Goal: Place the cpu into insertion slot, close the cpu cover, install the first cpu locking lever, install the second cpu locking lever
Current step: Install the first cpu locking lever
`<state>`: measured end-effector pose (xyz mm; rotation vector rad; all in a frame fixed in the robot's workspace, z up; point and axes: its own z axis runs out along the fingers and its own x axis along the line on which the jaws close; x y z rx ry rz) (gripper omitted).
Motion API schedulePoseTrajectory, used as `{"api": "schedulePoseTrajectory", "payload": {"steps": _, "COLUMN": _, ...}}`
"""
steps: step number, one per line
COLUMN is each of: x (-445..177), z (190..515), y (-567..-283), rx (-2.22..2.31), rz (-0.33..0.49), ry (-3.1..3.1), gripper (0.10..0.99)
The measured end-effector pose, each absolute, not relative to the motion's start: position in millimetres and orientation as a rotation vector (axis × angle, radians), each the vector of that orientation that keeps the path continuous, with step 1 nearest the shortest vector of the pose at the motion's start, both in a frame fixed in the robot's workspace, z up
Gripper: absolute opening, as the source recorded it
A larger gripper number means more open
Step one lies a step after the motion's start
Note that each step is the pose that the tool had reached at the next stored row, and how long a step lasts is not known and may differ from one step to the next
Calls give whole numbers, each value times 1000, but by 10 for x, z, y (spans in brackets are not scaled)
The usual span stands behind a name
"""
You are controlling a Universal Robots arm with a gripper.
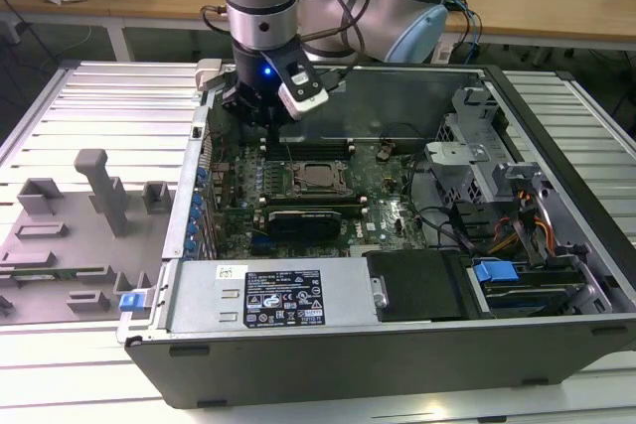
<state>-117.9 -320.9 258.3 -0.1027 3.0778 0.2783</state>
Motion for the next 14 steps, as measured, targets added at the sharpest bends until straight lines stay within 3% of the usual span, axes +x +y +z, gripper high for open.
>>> {"api": "schedulePoseTrajectory", "payload": {"steps": 4, "x": -1183, "z": 2581, "y": -3208, "rx": -100, "rz": 379, "ry": 3065, "gripper": 106}}
{"api": "schedulePoseTrajectory", "payload": {"steps": 14, "x": -874, "z": 2579, "y": -3209, "rx": -99, "rz": 381, "ry": 3069, "gripper": 106}}
